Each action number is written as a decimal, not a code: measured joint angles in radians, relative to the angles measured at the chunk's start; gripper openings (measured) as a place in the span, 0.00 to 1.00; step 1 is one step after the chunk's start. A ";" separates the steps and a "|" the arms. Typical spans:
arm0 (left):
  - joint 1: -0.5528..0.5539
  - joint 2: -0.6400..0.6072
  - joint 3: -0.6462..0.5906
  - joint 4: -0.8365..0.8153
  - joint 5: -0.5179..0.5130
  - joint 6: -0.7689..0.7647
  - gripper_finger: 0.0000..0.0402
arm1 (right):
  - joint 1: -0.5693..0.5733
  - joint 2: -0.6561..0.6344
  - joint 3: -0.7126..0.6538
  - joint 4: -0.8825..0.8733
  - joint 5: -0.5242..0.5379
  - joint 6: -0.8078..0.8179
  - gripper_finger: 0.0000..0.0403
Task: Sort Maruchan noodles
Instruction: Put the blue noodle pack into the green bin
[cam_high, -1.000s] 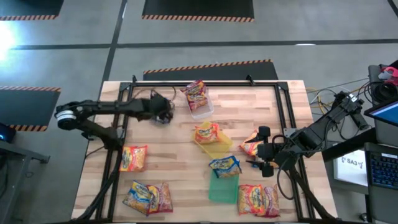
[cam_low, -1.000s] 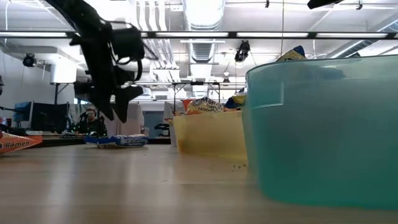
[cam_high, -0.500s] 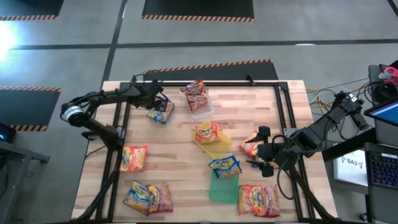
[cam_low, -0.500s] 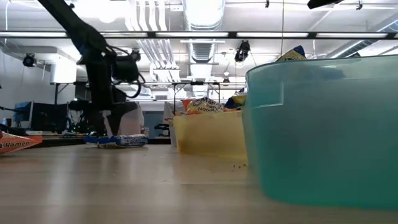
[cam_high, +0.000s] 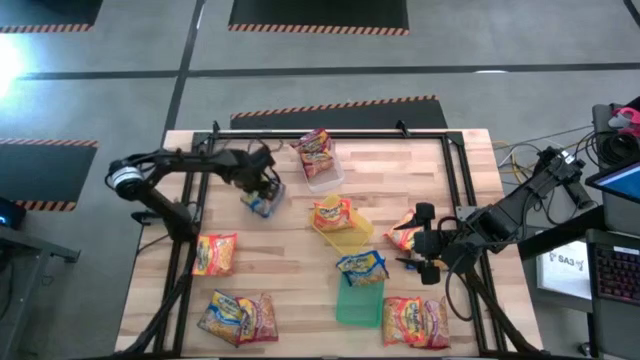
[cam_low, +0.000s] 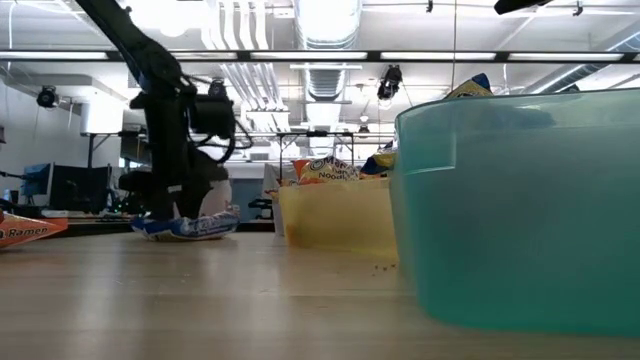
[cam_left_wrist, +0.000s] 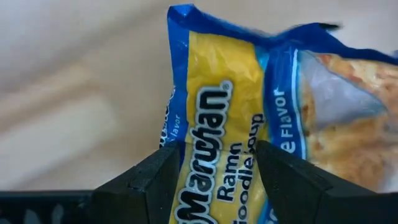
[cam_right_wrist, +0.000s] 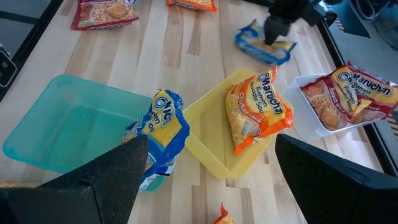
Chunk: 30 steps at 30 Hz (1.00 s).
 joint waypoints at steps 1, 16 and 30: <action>-0.041 -0.007 0.000 0.002 0.001 -0.020 0.49 | 0.000 0.000 0.000 0.000 0.000 0.000 0.85; -0.644 -0.009 0.000 0.190 -0.001 -0.381 0.49 | 0.000 0.000 0.000 0.105 0.000 0.058 0.85; -0.791 -0.011 0.002 0.282 -0.039 -0.470 0.49 | 0.000 0.005 0.000 0.250 -0.016 0.139 0.85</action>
